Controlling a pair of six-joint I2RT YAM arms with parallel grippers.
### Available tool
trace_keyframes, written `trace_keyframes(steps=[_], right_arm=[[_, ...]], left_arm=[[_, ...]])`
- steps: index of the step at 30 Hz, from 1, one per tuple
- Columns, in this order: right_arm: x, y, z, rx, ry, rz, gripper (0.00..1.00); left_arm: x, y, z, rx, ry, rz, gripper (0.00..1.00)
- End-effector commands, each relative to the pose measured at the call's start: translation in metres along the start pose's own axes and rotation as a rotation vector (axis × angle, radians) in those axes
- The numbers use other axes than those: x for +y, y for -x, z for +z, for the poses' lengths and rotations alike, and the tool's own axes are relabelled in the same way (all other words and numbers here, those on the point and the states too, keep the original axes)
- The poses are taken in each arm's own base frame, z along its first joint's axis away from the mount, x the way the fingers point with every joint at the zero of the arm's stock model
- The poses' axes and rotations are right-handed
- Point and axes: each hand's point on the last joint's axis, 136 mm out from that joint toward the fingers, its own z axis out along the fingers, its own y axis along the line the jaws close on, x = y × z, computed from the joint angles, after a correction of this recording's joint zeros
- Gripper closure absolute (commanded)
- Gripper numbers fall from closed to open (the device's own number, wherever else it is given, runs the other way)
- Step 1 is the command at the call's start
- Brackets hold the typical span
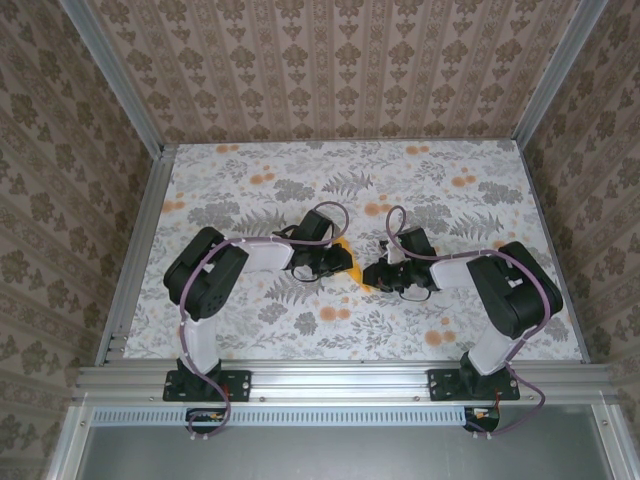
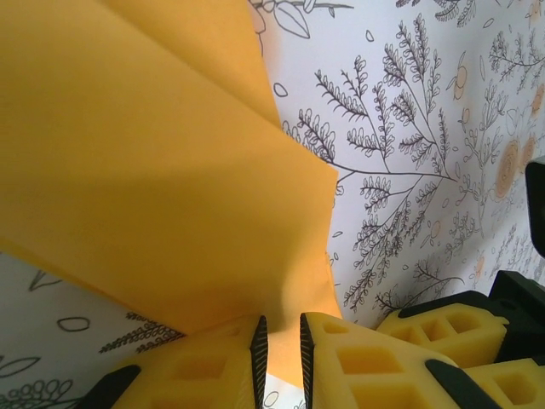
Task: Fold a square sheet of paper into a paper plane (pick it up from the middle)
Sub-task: Fold the wing for the fifth time at the center of the table.
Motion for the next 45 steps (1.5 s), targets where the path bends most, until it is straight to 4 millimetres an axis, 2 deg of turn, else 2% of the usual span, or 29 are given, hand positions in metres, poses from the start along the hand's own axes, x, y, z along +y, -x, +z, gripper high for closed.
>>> trace_keyframes(steps=[1,9,19,26,31,37,41,45], right_arm=[[-0.003,-0.01,-0.005,0.042,-0.024,-0.006,0.88],[-0.017,-0.012,-0.007,0.042,-0.102,-0.009,0.96],[-0.013,-0.017,-0.013,0.06,-0.103,-0.044,0.87],[-0.029,-0.024,-0.015,0.071,-0.173,-0.022,0.93],[-0.032,-0.019,-0.021,0.037,-0.22,-0.024,0.95],[-0.006,-0.008,-0.034,-0.013,-0.172,-0.09,0.85],[-0.003,-0.005,-0.038,-0.011,-0.233,-0.164,0.76],[0.0,-0.008,-0.032,0.017,-0.271,-0.226,0.69]], left_arm=[[0.035,-0.008,0.008,0.031,0.117,-0.08,0.78],[0.037,-0.008,0.008,0.031,0.125,-0.086,0.78],[0.041,-0.008,0.008,0.039,0.141,-0.096,0.78],[0.043,-0.008,0.008,0.041,0.149,-0.102,0.78],[0.045,-0.009,0.008,0.047,0.158,-0.106,0.78],[0.047,-0.009,0.009,0.053,0.168,-0.111,0.78],[0.048,-0.01,0.01,0.06,0.173,-0.115,0.78],[0.048,-0.01,0.01,0.063,0.176,-0.115,0.78]])
